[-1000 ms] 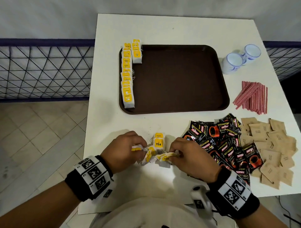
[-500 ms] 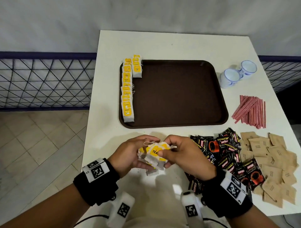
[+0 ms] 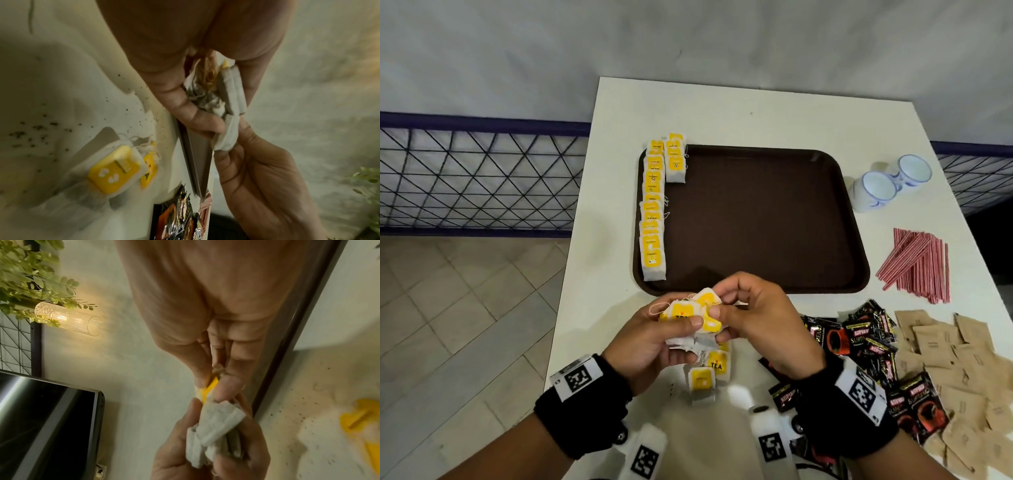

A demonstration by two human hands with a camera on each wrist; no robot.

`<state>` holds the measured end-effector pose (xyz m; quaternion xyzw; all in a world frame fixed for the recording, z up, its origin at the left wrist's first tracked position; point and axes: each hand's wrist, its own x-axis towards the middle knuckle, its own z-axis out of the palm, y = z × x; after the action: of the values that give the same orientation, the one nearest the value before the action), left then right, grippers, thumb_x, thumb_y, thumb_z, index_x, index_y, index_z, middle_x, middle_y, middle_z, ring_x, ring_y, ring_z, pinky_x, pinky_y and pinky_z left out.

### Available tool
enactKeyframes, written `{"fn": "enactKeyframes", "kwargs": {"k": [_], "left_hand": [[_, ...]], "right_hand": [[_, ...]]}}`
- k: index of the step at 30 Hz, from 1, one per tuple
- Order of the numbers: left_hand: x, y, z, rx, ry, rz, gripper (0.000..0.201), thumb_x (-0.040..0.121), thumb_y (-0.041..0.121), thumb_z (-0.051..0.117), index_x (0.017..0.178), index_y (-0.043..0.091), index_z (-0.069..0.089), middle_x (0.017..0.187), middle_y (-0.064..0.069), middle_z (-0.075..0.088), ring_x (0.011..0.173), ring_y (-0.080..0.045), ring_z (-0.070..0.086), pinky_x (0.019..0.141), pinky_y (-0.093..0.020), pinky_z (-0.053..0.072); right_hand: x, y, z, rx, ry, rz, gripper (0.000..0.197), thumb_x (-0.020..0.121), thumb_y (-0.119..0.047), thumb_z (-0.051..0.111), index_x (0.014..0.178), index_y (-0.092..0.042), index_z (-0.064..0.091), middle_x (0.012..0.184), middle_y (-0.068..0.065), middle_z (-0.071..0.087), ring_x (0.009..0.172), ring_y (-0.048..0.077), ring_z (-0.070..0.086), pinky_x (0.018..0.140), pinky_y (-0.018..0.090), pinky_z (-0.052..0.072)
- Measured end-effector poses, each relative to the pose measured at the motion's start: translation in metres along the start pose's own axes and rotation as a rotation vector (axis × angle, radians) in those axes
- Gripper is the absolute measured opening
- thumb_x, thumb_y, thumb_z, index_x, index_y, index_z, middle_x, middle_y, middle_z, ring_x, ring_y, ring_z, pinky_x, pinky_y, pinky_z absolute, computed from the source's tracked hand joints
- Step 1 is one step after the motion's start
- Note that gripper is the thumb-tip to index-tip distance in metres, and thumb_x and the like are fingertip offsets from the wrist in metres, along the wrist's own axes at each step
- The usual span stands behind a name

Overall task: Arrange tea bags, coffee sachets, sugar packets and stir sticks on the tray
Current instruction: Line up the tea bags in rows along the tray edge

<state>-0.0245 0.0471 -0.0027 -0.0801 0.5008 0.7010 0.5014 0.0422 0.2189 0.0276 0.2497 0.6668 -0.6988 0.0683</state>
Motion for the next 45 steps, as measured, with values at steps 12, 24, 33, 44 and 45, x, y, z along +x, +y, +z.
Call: {"fn": "enactKeyframes", "kwargs": {"k": [12,24,33,44,45], "left_hand": [[0.020,0.021,-0.010,-0.036,0.086,0.080,0.036,0.074,0.025,0.075,0.108,0.012,0.072,0.094,-0.014,0.073,0.081,-0.026,0.070,0.064,-0.036,0.058],[0.022,0.037,-0.022,-0.012,0.159,0.168,0.027,0.077,0.033,0.070,0.099,0.019,0.077,0.093,-0.016,0.074,0.089,-0.037,0.075,0.067,-0.039,0.058],[0.019,0.040,-0.028,-0.001,0.173,0.192,0.022,0.077,0.030,0.071,0.094,0.017,0.077,0.094,-0.018,0.072,0.092,-0.041,0.074,0.063,-0.038,0.058],[0.018,0.040,-0.034,-0.001,0.196,0.202,0.021,0.074,0.032,0.073,0.090,0.020,0.078,0.090,-0.015,0.074,0.087,-0.036,0.075,0.065,-0.039,0.059],[0.018,0.040,-0.035,-0.002,0.198,0.201,0.021,0.074,0.033,0.073,0.090,0.020,0.078,0.091,-0.015,0.074,0.087,-0.034,0.075,0.065,-0.039,0.059]], "right_hand": [[0.035,-0.019,-0.006,-0.202,-0.099,0.019,0.012,0.082,0.003,0.076,0.091,-0.002,0.071,0.082,0.010,0.074,0.062,0.019,0.067,0.064,0.030,0.058],[0.062,-0.036,-0.032,-0.419,-0.022,-0.034,0.010,0.081,-0.008,0.079,0.081,-0.017,0.074,0.080,0.009,0.074,0.078,0.034,0.070,0.078,0.044,0.057],[0.098,-0.043,-0.058,-0.557,0.033,-0.228,0.016,0.073,-0.008,0.086,0.074,-0.020,0.075,0.090,0.004,0.067,0.084,0.028,0.062,0.081,0.036,0.049],[0.182,-0.057,-0.032,-0.202,0.027,-0.119,0.012,0.092,0.008,0.060,0.089,-0.003,0.057,0.073,0.017,0.069,0.066,0.026,0.072,0.057,0.030,0.056],[0.189,-0.059,-0.029,-0.204,0.018,-0.115,0.012,0.091,0.009,0.061,0.090,-0.003,0.058,0.074,0.017,0.069,0.066,0.025,0.071,0.059,0.029,0.057]]}}
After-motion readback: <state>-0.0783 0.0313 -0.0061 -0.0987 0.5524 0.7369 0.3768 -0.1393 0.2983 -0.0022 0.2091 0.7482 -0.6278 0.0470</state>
